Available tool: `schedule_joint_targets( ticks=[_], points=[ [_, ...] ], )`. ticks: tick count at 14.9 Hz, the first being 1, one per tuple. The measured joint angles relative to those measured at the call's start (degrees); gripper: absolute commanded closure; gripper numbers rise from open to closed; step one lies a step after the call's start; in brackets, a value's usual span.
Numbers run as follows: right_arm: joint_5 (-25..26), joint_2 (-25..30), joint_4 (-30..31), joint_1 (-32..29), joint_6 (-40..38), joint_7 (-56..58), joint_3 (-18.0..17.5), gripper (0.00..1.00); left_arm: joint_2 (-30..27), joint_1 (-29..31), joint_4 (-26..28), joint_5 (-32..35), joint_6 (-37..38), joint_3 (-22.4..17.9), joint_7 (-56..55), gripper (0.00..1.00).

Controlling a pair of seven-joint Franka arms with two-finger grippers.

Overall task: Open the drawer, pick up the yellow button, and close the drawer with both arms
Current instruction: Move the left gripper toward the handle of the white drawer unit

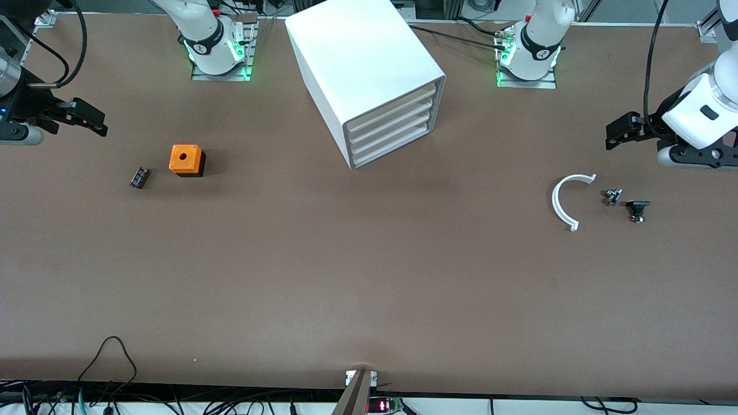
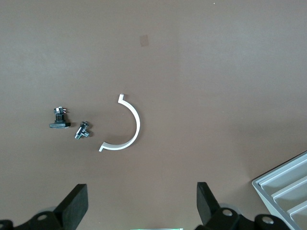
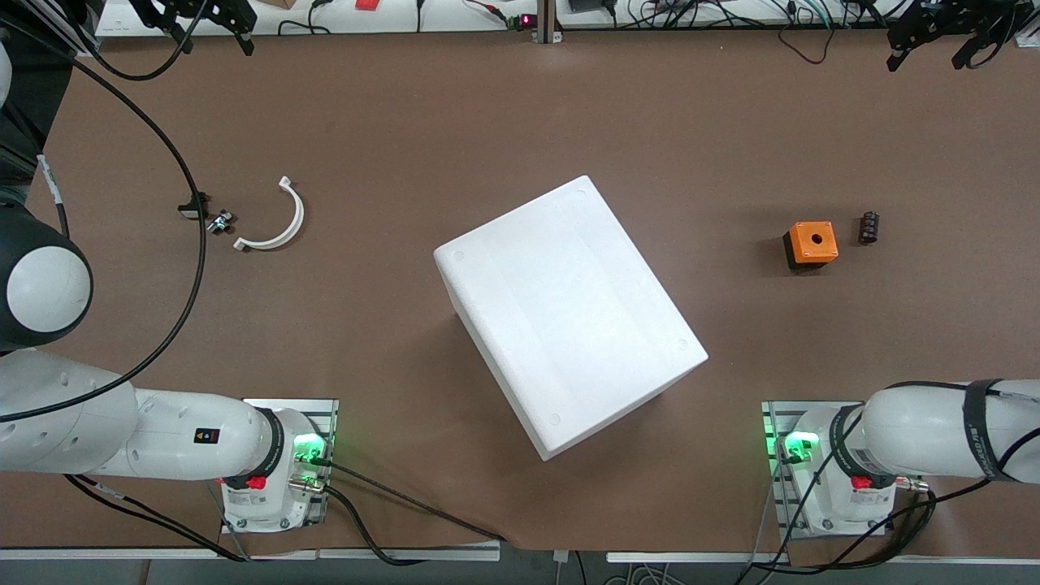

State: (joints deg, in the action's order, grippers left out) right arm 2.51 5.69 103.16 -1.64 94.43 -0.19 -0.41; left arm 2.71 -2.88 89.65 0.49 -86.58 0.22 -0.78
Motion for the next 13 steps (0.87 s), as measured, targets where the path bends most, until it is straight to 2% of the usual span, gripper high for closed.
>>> schedule_joint_targets(
  ticks=[9, 13],
  points=[
    [0.00, -0.51, 0.00, 0.09, -0.12, 0.00, -0.02, 0.00, 0.34, 0.03, -0.60, -0.33, 0.03, 0.07, 0.30, 0.00],
    [0.00, -0.55, -0.01, 0.09, -0.10, 0.00, 0.04, 0.00, 2.87, 0.03, -0.82, -0.34, 0.00, 0.09, 0.35, 0.00]
  ],
)
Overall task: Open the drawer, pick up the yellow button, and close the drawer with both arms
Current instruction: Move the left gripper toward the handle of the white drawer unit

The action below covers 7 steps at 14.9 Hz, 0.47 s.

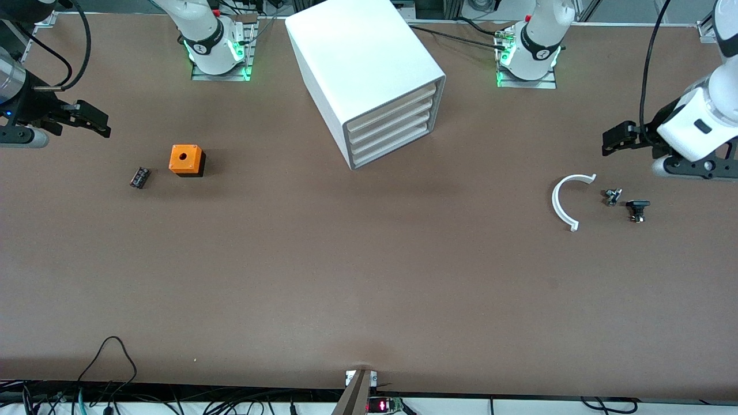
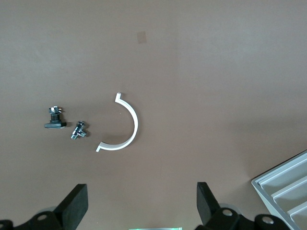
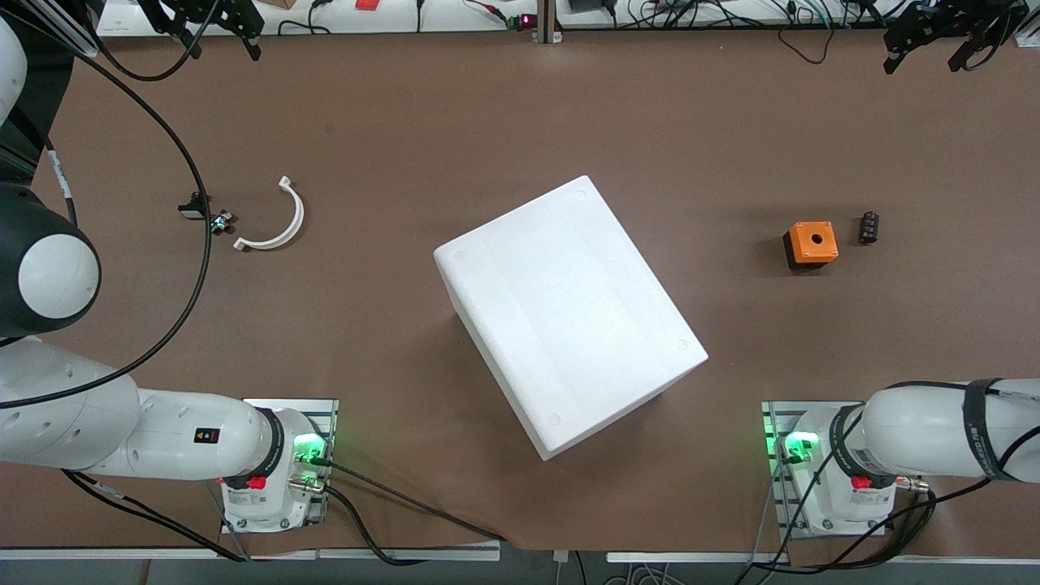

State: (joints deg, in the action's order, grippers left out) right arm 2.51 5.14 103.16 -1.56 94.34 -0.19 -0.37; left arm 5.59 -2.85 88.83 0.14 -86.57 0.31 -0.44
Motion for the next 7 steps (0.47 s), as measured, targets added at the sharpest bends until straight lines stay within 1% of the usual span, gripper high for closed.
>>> schedule_joint_targets(
  ticks=[2, 5, 7],
  points=[
    [0.00, -0.05, -0.07, 0.00, 0.11, 0.00, 0.02, 0.00, 0.74, 0.00, -0.39, -0.14, -0.03, 0.09, 0.00, 0.00],
    [0.00, -0.42, -0.08, -0.01, 0.37, 0.00, 0.27, 0.00, 1.19, -0.11, -0.65, -3.23, -0.01, 0.15, 0.02, 0.00],
    [0.00, -0.69, -0.16, -0.01, 1.69, 0.00, 0.32, 0.00, 2.40, -0.38, -1.32, -3.90, 0.51, 0.56, 0.02, 0.00]
  ],
)
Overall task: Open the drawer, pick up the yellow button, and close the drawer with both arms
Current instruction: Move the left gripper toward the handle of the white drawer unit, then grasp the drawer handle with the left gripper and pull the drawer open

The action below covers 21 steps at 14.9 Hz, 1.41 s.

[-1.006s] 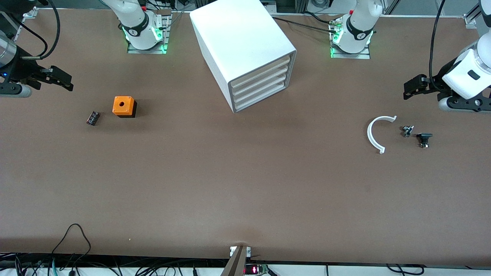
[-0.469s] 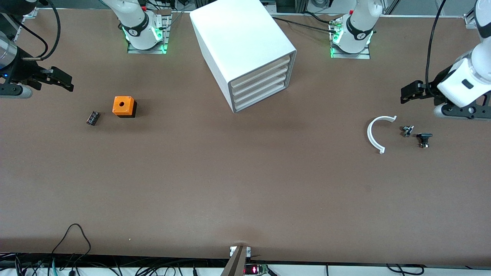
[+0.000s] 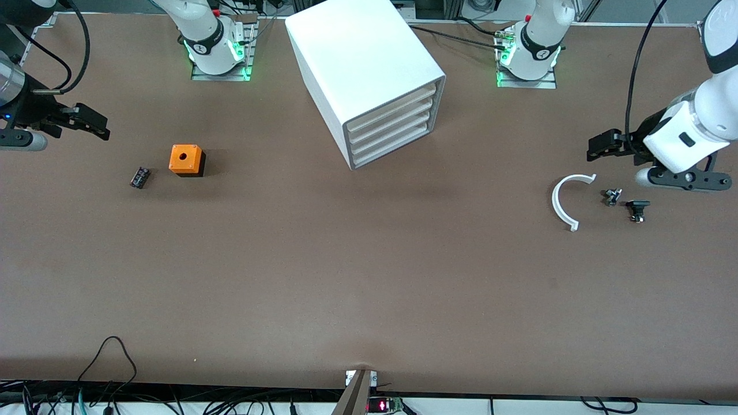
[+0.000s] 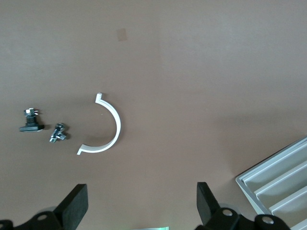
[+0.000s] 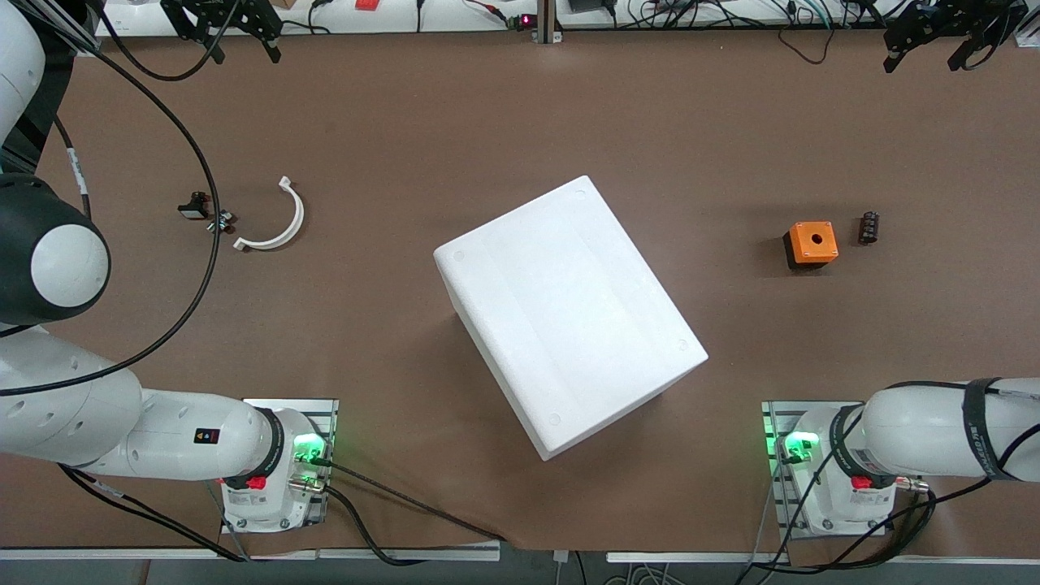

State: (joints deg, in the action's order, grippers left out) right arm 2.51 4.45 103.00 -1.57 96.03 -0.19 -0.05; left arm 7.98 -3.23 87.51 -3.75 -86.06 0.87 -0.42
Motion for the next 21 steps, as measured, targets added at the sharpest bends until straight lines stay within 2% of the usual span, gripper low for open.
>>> schedule_joint_targets(
  ticks=[7, 9, 11, 14, 17, 21],
  points=[
    [-0.34, -3.94, -2.65, 1.10, 1.61, -0.03, -0.61, 0.00, 7.30, -0.34, -0.39, -10.49, 4.28, 0.34, 0.10, 0.00],
    [-0.35, -6.09, -3.66, 2.18, 1.81, -0.06, -0.77, 0.00, 9.30, -1.50, 2.92, -17.06, 4.80, 0.59, 0.11, 0.00],
    [-0.36, -8.00, -4.55, 2.75, 1.84, 0.01, -0.99, 0.00, 11.46, -2.67, 8.13, -26.47, 4.11, 1.27, 0.11, 0.00],
    [-0.37, -9.83, -5.21, 4.34, 1.83, 0.02, -1.50, 0.00, 13.96, -3.05, 16.71, -38.16, 1.82, 4.05, 2.45, 0.00],
    [-0.39, -9.88, -6.01, 5.68, 1.66, -0.01, -2.81, 0.00, 14.55, -3.12, 21.94, -43.78, 1.25, 8.78, 4.00, 0.00],
    [-0.44, -9.87, -6.55, 6.04, -0.28, 1.87, -6.62, 0.00, 14.54, -3.24, 25.20, -47.16, -1.86, 14.40, 4.02, 0.00]
  ],
)
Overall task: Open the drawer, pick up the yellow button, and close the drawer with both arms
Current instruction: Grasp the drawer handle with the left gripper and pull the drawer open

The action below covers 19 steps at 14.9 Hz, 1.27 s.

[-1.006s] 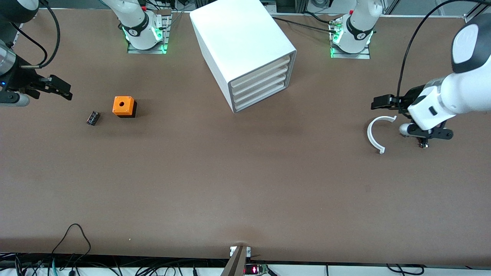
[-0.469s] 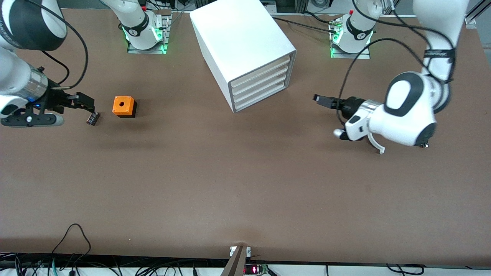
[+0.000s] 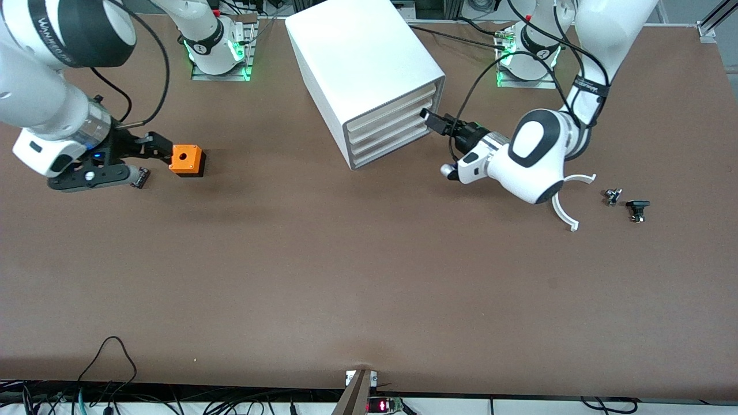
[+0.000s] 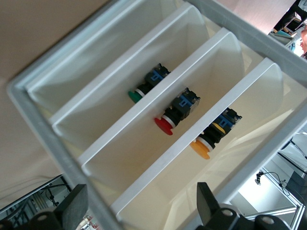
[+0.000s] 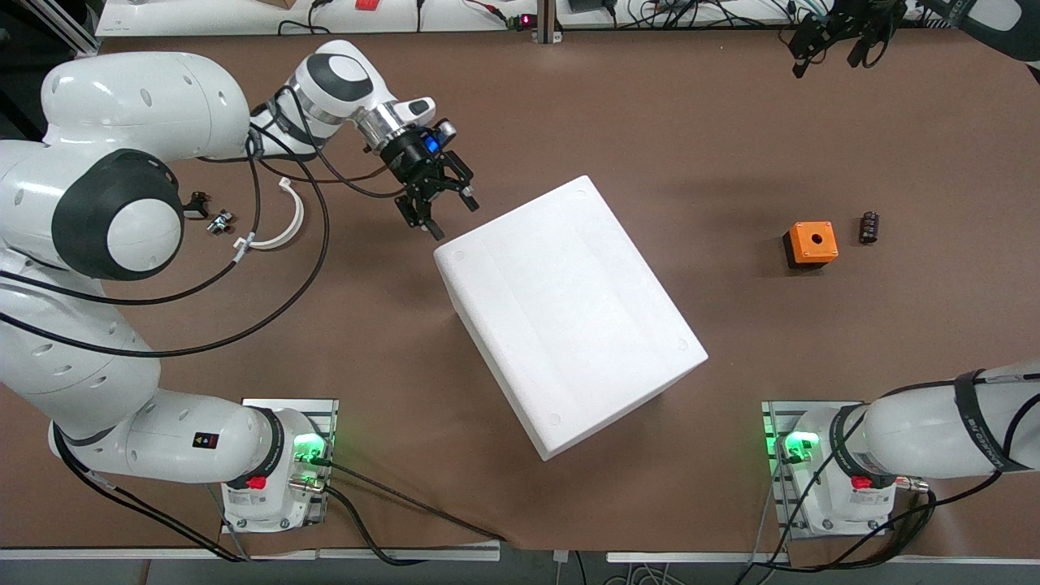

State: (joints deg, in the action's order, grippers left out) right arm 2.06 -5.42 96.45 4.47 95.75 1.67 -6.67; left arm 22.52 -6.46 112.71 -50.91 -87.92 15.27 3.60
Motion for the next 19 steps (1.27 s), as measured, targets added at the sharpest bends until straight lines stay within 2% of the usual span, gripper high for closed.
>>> schedule_joint_targets(
  ticks=[3, 6, 7, 8, 9, 10, 12, 14, 15, 19],
  points=[
    [0.00, 0.01, -0.46, 0.24, -0.39, 0.21, -2.50, 0.00, -0.01, -0.01, 1.77, -1.18, -2.38, 2.52, 0.03, 0.00],
    [-0.03, 0.01, -0.56, 0.37, -0.38, 1.39, -3.52, 0.00, -0.01, 0.06, 3.76, -1.59, -5.68, 5.26, 0.44, 0.00],
    [-0.03, 0.01, -0.62, 0.70, -0.26, 1.54, -4.03, 0.00, -0.01, 0.04, 4.49, -2.12, -6.91, 6.24, 0.50, 0.06],
    [-0.03, -0.01, -0.74, 1.29, 0.31, 1.55, -4.49, 0.00, -0.02, 0.01, 5.15, -2.44, -7.84, 7.06, 0.53, 0.36],
    [-0.03, -0.05, -1.06, 1.98, 1.33, 1.55, -4.82, 0.00, -0.02, 0.00, 5.67, -2.53, -8.44, 7.56, 0.63, 0.90],
    [-0.03, -0.06, -1.48, 2.58, 2.41, 1.55, -5.04, 0.00, -0.02, 0.00, 6.04, -2.53, -8.72, 7.70, 0.78, 1.00],
    [-0.03, -0.07, -2.32, 3.01, 4.06, 3.75, -5.16, 0.00, -0.04, 0.34, 6.23, -2.53, -8.78, 7.67, 1.11, 1.00],
    [-0.26, -0.30, -2.52, 2.99, 5.77, 12.50, -5.12, 0.00, -0.41, 0.91, 5.83, -2.63, -8.95, 7.15, 1.34, 1.00],
    [-1.37, -0.63, -2.60, 3.01, 6.42, 18.28, -5.13, 0.00, -0.87, 1.17, 5.21, -2.63, -9.33, 5.78, 1.41, 1.00],
    [-5.37, -3.83, -6.01, 3.33, 5.95, 34.55, -5.31, 0.00, -1.86, 3.29, 0.01, -2.08, -10.28, -4.40, 3.66, 1.00]
  ],
)
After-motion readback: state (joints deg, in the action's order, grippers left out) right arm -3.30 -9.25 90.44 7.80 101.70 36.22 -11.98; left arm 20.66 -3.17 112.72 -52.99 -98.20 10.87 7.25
